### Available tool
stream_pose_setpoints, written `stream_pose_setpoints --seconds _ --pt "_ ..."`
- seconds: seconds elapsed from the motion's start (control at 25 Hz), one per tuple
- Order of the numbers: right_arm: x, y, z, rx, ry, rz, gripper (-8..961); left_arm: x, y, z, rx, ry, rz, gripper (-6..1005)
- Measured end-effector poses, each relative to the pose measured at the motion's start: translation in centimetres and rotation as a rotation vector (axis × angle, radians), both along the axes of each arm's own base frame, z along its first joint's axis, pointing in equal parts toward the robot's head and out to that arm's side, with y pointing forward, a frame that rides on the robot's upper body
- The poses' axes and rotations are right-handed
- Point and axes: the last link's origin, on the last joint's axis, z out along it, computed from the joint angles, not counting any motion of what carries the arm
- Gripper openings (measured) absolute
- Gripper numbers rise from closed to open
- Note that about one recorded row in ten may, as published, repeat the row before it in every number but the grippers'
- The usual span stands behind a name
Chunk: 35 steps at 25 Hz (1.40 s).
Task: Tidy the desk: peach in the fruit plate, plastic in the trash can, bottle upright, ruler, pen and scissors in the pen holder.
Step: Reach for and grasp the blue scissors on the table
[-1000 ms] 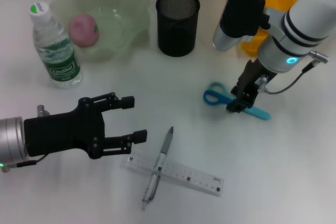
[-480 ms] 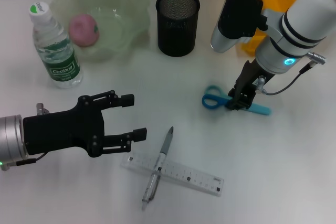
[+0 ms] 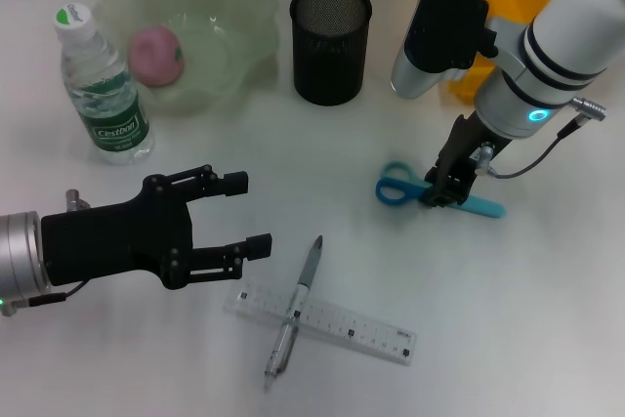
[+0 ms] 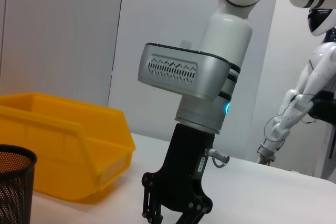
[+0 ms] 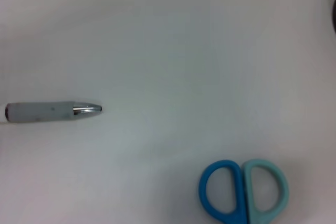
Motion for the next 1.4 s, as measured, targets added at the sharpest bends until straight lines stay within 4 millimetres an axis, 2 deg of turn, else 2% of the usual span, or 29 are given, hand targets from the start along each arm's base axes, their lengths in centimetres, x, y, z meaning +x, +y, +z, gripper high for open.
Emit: stream_pose_setpoints --seconds 0.64,0.8,1.4 --pt "-1.0 -0.2 1.3 0.017 0.064 0.007 219 0.0 0.0 0.2 0.004 -0.007 0.004 810" --pt "-0.7 -0.3 1.8 0.029 0.075 0.000 216 0.0 0.0 0.4 0.006 -0.013 0.002 810" --pt "0.2 -0.8 1.4 0.003 0.056 -0.026 201 0.1 0.0 0.4 0.006 -0.015 -0.003 810"
